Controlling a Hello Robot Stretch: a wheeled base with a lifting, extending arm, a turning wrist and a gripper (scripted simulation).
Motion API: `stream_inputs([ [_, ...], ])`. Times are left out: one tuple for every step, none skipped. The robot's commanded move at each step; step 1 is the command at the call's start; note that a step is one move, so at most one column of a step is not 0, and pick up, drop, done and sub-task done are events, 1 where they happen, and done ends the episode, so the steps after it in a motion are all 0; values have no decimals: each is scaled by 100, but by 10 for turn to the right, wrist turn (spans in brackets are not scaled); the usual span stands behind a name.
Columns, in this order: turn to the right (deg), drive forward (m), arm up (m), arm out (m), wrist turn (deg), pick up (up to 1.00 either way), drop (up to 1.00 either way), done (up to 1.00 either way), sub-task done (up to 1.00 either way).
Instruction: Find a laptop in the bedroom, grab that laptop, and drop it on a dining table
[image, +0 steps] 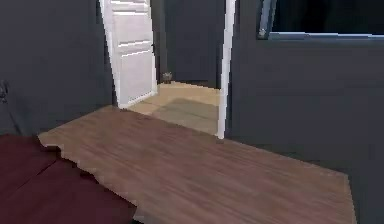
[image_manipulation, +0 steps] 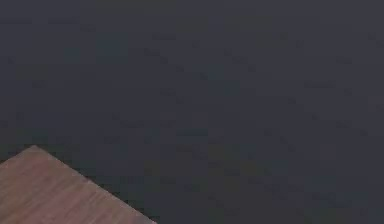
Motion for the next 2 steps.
stream_inputs([
  [-450,0,0,0,0,0,0,0,0],
  [-450,0,0,0,0,0,0,0,0],
])
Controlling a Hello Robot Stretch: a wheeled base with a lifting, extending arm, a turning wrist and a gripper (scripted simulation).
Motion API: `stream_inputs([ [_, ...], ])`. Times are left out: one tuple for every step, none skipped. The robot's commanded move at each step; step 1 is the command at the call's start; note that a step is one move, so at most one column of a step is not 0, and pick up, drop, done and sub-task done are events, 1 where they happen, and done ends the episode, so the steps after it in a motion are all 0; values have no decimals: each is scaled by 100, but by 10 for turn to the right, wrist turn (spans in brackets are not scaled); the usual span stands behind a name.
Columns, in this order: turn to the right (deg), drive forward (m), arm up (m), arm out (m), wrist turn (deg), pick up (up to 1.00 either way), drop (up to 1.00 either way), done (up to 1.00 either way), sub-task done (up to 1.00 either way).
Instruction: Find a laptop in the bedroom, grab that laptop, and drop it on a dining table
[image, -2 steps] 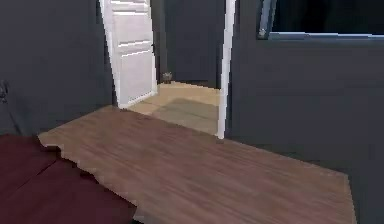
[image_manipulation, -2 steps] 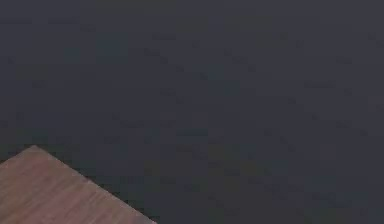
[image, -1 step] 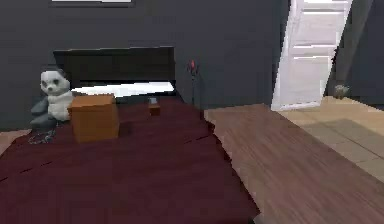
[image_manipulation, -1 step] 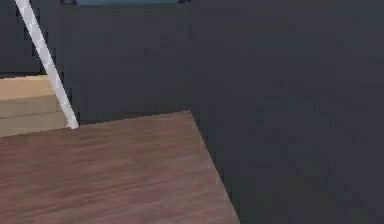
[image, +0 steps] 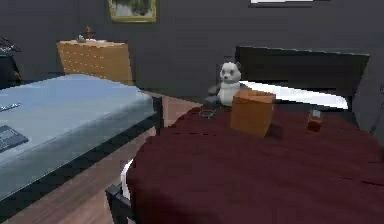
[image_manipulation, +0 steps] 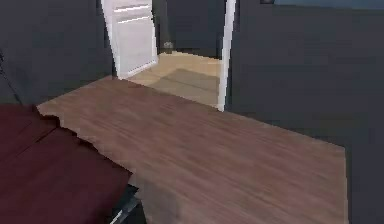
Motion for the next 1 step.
stream_inputs([
  [-450,0,0,0,0,0,0,0,0],
])
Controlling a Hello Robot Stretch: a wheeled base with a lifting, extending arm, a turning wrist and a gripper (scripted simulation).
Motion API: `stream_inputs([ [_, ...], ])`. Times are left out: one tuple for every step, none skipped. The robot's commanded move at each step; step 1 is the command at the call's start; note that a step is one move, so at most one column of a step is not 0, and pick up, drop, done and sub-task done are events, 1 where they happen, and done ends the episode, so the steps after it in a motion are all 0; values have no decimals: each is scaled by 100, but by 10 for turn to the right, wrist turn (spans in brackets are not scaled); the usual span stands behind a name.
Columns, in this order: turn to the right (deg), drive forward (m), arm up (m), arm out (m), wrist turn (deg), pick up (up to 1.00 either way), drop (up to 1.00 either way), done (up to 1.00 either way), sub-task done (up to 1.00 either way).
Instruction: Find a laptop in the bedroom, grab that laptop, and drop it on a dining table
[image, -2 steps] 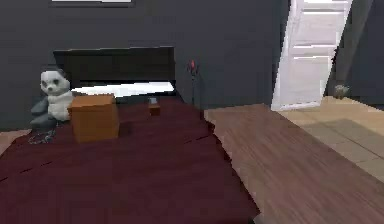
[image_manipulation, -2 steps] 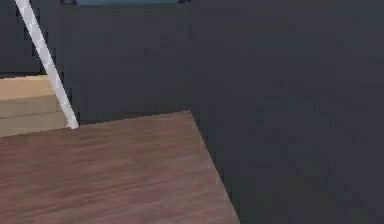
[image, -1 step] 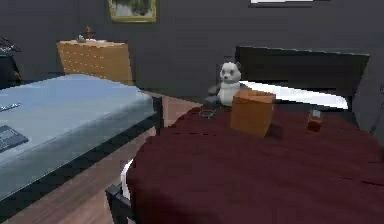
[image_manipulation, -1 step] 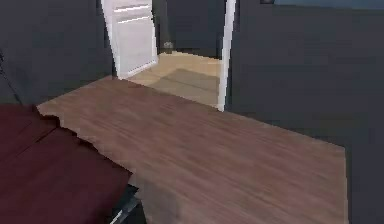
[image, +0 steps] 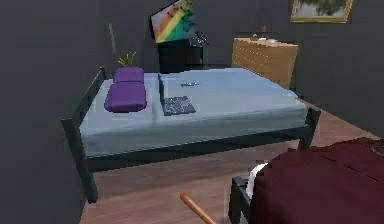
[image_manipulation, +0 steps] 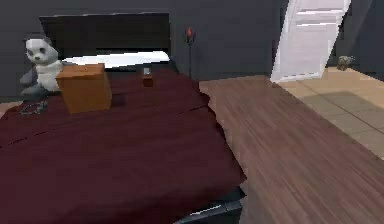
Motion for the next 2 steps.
stream_inputs([
  [-60,0,0,0,0,0,0,0,0],
  [0,60,0,0,0,0,0,0,0],
])
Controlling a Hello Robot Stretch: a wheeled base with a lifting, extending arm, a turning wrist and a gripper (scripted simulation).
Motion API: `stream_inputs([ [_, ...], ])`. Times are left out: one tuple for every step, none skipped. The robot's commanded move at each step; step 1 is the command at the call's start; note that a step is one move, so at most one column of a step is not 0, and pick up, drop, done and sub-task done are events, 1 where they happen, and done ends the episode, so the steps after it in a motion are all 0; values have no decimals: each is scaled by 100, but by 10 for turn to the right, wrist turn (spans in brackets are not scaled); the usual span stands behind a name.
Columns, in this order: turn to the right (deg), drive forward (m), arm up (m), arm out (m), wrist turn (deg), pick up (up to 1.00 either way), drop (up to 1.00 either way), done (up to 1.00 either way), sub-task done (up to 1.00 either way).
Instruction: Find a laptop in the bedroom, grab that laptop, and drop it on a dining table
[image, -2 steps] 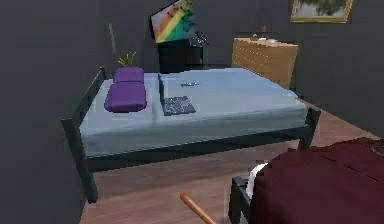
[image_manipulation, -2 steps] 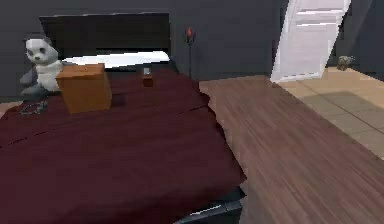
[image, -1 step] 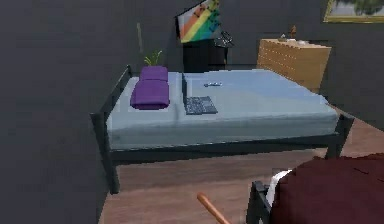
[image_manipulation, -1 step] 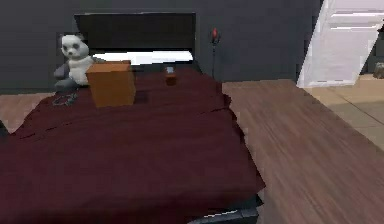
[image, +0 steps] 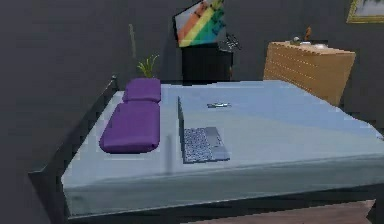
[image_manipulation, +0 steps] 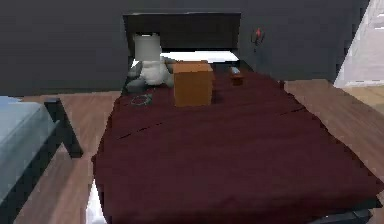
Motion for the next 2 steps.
stream_inputs([
  [-450,0,0,0,0,0,0,0,0],
  [-390,0,0,0,0,0,0,0,0],
])
